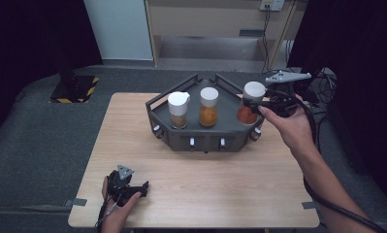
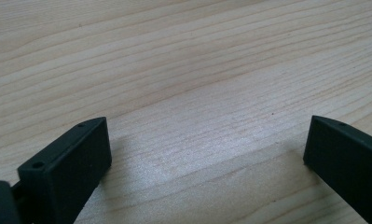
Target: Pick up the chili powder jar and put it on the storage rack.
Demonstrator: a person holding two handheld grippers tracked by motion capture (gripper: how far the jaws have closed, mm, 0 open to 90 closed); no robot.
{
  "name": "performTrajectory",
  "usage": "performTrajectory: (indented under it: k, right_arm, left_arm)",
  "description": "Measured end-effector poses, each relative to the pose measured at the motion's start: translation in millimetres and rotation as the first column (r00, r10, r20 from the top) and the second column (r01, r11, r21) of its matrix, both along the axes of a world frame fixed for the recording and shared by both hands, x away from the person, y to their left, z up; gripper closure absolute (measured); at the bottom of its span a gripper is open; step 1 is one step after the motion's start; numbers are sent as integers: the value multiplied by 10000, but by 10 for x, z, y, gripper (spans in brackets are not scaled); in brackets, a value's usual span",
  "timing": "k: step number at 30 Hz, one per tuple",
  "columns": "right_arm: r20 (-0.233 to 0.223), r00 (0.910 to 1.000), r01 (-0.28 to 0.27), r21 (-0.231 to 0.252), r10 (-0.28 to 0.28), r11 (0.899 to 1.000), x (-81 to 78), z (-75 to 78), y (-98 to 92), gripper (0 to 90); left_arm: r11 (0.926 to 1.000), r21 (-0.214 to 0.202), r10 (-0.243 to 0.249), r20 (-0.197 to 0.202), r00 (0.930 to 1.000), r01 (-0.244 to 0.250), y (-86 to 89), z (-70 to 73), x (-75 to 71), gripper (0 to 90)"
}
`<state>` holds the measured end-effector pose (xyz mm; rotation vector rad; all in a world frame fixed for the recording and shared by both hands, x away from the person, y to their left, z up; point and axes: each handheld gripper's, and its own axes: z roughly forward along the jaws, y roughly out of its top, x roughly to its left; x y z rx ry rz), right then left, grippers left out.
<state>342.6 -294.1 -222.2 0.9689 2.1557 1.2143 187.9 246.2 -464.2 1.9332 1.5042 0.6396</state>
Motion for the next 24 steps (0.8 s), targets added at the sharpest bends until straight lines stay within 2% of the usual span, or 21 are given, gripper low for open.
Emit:
performTrajectory:
  k: [11,24]
  right_arm:
    - [-67,10000,52,-43,-52,10000,123,10,88,343]
    - [-280,9996,89,-120,-92,9999,300,-107,219,344]
  left_arm:
    - [10000,0,-2,-1,10000,2,0,0,0,0]
    - [10000,1,0,1,10000,0,0,0,0,0]
